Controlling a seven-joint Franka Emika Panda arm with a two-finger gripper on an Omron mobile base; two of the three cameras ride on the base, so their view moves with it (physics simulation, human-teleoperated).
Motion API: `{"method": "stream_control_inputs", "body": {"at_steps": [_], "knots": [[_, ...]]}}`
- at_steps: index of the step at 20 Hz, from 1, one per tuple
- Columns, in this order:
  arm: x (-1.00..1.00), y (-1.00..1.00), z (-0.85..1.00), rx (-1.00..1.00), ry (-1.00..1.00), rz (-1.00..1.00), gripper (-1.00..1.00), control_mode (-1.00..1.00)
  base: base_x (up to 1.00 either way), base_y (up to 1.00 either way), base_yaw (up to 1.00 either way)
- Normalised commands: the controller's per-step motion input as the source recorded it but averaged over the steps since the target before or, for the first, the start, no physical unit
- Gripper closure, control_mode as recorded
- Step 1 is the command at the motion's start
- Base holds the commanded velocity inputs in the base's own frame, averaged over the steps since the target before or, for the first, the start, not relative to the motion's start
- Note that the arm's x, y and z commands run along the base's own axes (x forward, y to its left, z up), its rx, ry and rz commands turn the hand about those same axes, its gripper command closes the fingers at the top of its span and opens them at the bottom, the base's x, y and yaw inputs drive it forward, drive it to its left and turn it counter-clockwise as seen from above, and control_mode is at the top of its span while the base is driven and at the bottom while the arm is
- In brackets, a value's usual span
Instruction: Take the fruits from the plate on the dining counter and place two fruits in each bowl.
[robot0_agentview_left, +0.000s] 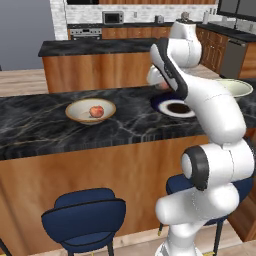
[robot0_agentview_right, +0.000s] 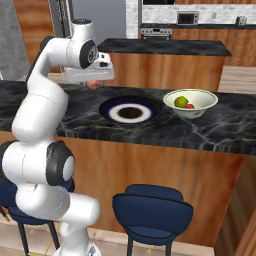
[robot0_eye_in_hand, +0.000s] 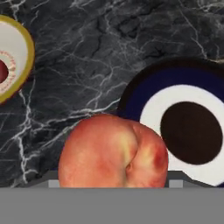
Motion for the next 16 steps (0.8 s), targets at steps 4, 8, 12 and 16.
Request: {"method": "stream_control_inputs", "body": {"at_steps": [4,8,12,16], "knots": [[-0.18,1.0,0.04,0.0,0.02,0.16,1.0,-1.0,0.0,0.0,0.0],[0.04,1.0,0.0,0.0,0.0,0.22,1.0,-1.0,0.0,0.0,0.0],[0.39,1.0,0.0,0.0,0.0,0.29,1.0,-1.0,0.0,0.0,0.0],[0.68,1.0,0.0,-0.03,0.02,0.23,1.0,-1.0,0.0,0.0,0.0]]}}
